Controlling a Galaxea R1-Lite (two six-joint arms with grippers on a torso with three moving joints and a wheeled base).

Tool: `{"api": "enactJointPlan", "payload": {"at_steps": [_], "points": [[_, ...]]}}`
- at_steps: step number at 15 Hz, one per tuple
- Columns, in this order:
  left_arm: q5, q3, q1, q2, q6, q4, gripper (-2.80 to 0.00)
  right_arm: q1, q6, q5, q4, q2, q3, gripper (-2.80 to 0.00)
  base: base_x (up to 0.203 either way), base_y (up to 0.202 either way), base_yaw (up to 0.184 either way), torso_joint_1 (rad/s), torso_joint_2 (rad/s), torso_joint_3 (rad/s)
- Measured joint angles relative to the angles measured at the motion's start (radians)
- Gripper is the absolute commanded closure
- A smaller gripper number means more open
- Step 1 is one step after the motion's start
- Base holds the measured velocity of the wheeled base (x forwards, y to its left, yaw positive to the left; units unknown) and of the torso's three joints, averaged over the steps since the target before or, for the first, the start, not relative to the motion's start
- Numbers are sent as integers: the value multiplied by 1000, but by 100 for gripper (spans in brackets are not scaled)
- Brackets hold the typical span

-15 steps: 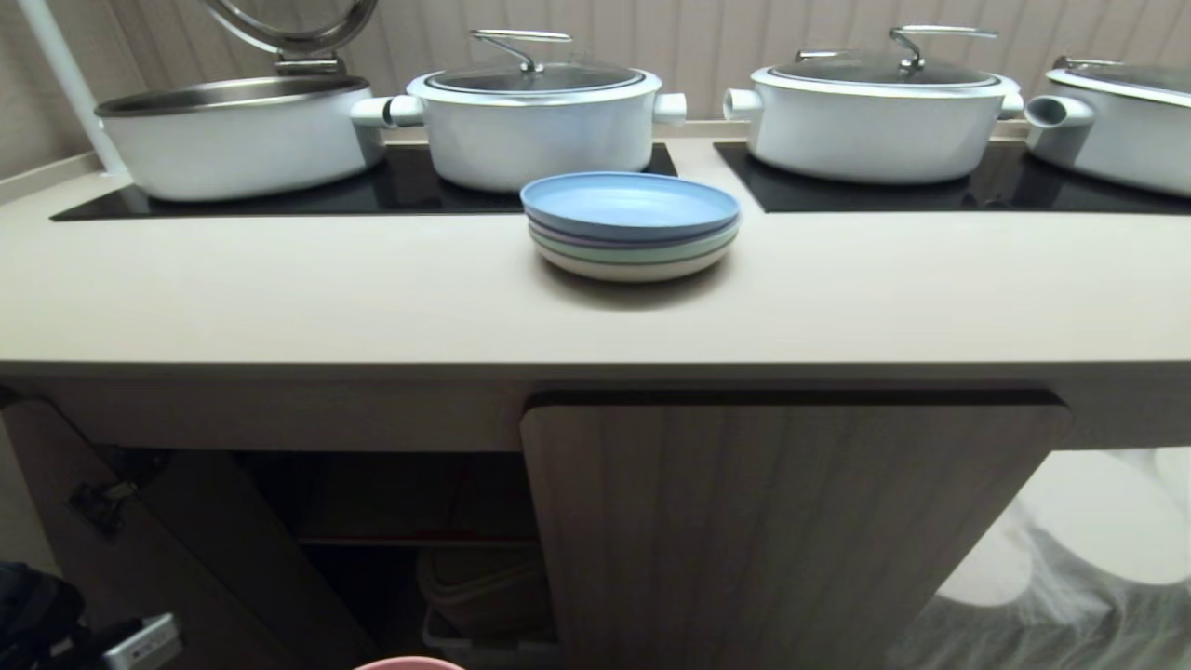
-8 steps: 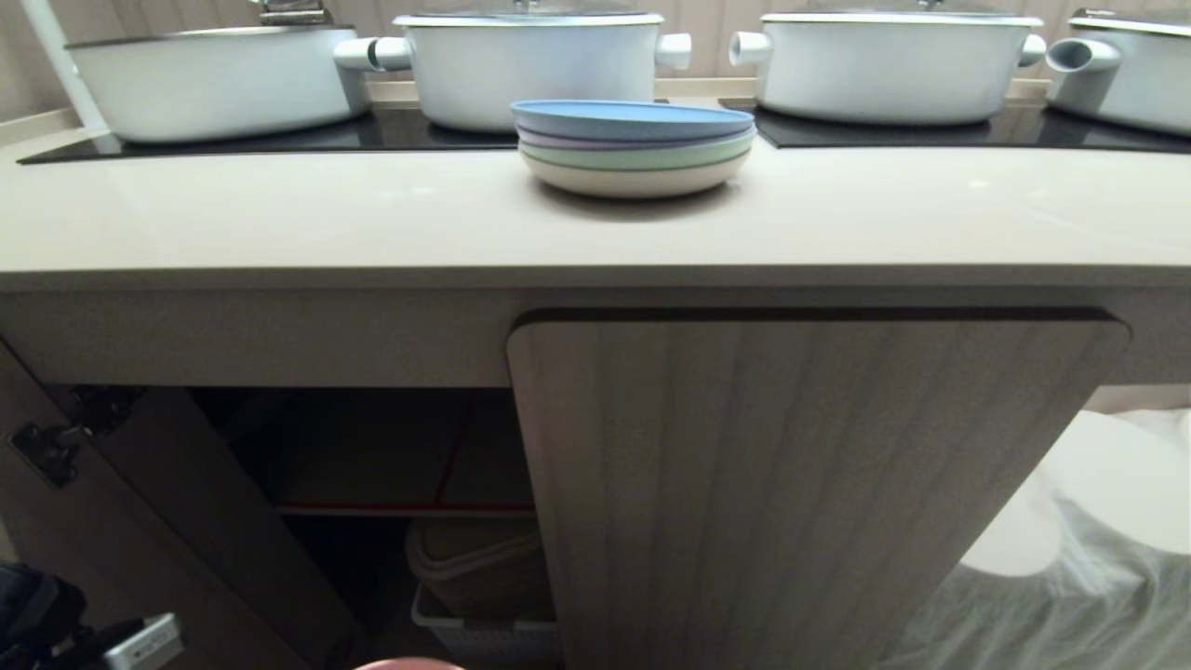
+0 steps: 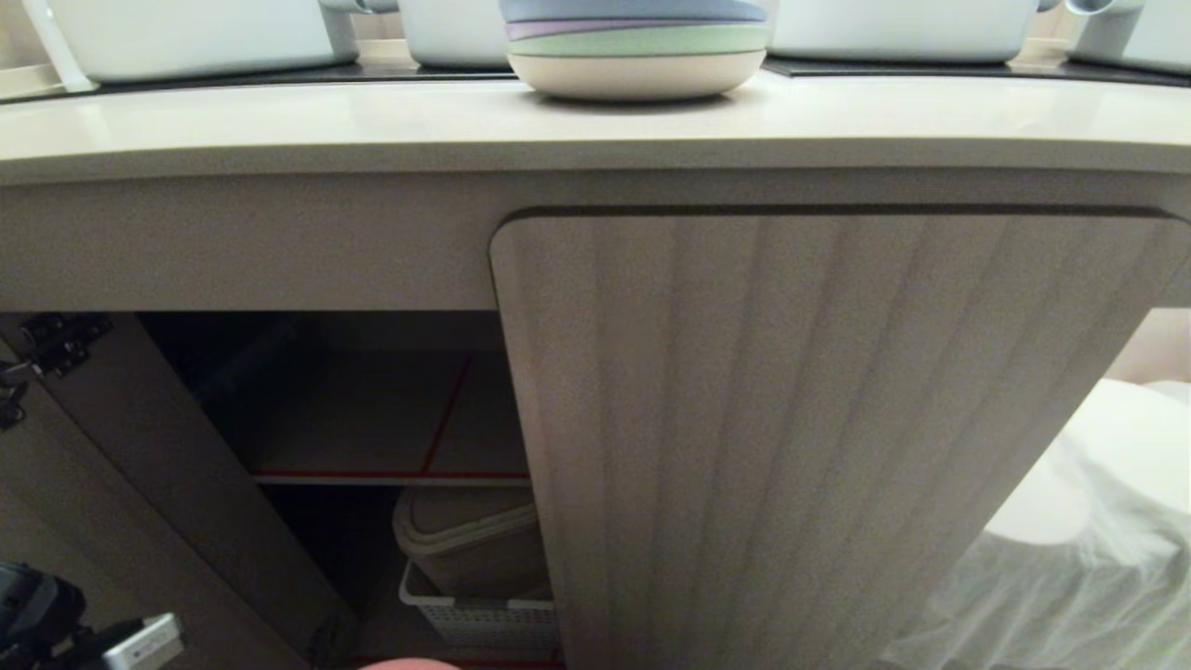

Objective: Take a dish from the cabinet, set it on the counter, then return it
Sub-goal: Put it back into the cabinet

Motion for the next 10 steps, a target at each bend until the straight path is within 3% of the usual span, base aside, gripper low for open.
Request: {"api": "enactJointPlan", "payload": {"at_steps": [10], "points": [[0,1,0,0,-2,0,0,0,0,0,0,0,0,0,0,0,0,0,7,7]]}}
